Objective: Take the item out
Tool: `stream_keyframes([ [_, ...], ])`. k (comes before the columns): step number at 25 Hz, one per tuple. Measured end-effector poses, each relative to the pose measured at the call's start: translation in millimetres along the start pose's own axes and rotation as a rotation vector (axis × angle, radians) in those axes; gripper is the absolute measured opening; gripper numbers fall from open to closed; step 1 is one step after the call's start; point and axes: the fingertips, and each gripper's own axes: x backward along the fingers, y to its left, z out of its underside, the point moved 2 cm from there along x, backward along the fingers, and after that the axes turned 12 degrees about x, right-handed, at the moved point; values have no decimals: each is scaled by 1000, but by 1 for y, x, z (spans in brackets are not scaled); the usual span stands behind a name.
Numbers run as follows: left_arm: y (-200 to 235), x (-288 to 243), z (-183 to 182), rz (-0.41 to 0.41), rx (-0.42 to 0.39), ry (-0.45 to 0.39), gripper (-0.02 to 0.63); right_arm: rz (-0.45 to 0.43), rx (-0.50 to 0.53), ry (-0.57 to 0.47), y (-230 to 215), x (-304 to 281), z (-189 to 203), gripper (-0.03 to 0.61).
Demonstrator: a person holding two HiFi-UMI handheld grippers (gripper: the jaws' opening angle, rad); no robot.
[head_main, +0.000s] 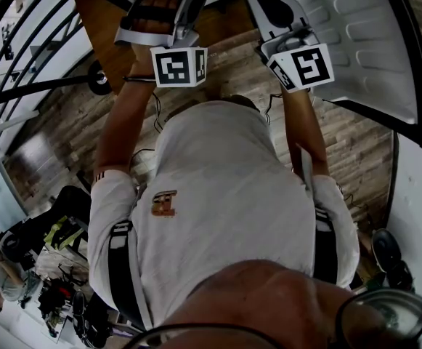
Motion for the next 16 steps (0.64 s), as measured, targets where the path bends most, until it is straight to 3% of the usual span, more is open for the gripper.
stream_keyframes([
  [16, -3, 5, -8, -3, -15, -5, 26, -8, -1, 0, 4, 8, 3, 32],
])
